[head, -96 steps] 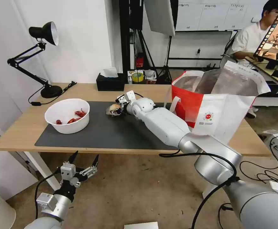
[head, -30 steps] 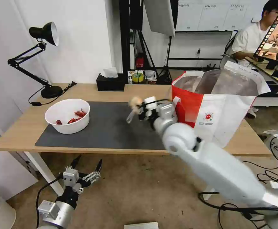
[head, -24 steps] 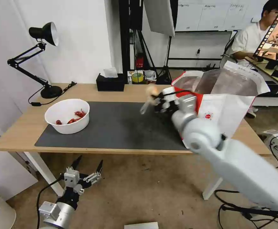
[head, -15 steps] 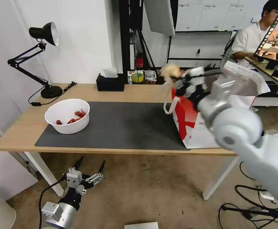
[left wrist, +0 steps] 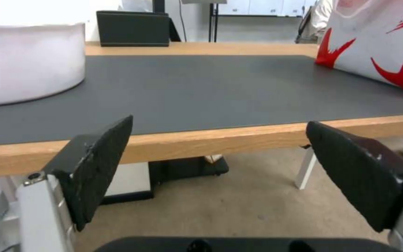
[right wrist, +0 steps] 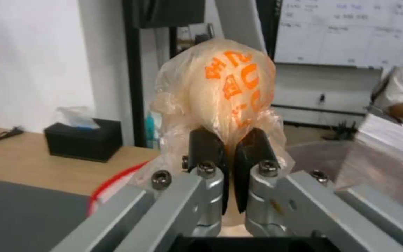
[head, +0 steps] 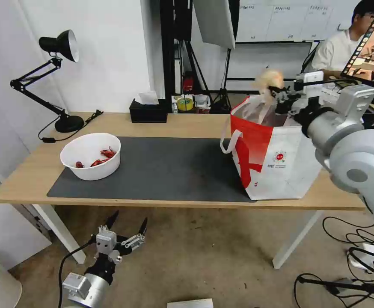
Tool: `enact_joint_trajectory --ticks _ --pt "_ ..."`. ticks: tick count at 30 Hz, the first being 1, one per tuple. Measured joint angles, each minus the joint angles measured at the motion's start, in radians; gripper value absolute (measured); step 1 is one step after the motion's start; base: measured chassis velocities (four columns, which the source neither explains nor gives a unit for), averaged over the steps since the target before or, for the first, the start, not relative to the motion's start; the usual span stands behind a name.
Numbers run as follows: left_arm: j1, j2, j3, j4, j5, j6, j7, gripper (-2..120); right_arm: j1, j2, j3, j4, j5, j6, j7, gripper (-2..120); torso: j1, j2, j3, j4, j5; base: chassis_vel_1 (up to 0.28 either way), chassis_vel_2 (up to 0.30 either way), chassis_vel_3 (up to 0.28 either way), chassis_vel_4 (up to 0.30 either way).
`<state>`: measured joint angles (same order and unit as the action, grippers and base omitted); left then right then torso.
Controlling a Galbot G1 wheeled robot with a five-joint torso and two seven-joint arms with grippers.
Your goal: Pick up the trash from the table and place it into the takeout bag.
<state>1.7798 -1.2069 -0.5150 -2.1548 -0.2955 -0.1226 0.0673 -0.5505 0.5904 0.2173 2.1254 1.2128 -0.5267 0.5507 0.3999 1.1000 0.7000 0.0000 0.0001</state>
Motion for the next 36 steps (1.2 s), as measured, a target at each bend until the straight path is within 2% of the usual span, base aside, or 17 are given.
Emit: enact_joint_trajectory --ticks 11,24,26,28,29,31,32,36 --pt "-0.011 -0.002 0.008 0.014 0.004 -0.003 0.000 100 0.015 0.008 0.000 -0.131 0.070 -0.014 0.034 2 0.000 0.000 0.000 0.0000 -0.0002 0.000 0.000 0.000 0.000" --pt "-0.016 0.006 0.010 0.024 0.002 -0.003 -0.001 100 -0.045 0.028 0.014 -0.128 0.073 -0.033 0.047 3 0.000 0.000 0.000 0.0000 -0.0002 0.000 0.000 0.000 0.000" --pt "-0.017 0.007 0.011 0.024 0.001 -0.003 -0.001 100 -0.052 0.029 0.019 -0.124 0.072 -0.034 0.048 7 0.000 0.000 0.000 0.0001 -0.0001 0.000 0.000 0.000 0.000" --pt "-0.020 0.012 0.011 0.024 -0.001 -0.003 -0.002 100 -0.066 0.029 0.027 -0.118 0.069 -0.035 0.052 18 0.000 0.000 0.000 0.0000 -0.0002 0.000 0.000 0.000 0.000" --pt "-0.020 0.012 0.011 0.024 -0.001 -0.003 -0.002 100 -0.066 0.029 0.027 -0.118 0.069 -0.035 0.052 18 0.000 0.000 0.000 0.0000 -0.0002 0.000 0.000 0.000 0.000" --pt "-0.020 0.016 0.011 0.023 -0.002 -0.002 -0.002 100 -0.075 0.027 0.034 -0.116 0.061 -0.035 0.052 30 0.000 0.000 0.000 0.0000 -0.0001 0.000 0.000 0.000 0.000" --pt "-0.020 0.016 0.011 0.023 -0.002 -0.002 -0.002 100 -0.075 0.027 0.034 -0.116 0.061 -0.035 0.052 30 0.000 0.000 0.000 0.0000 -0.0001 0.000 0.000 0.000 0.000" --pt "-0.020 0.018 0.011 0.023 -0.003 -0.001 -0.002 100 -0.077 0.021 0.039 -0.115 0.057 -0.035 0.050 44 0.000 0.000 0.000 0.0001 -0.0002 0.000 0.000 0.000 0.000"
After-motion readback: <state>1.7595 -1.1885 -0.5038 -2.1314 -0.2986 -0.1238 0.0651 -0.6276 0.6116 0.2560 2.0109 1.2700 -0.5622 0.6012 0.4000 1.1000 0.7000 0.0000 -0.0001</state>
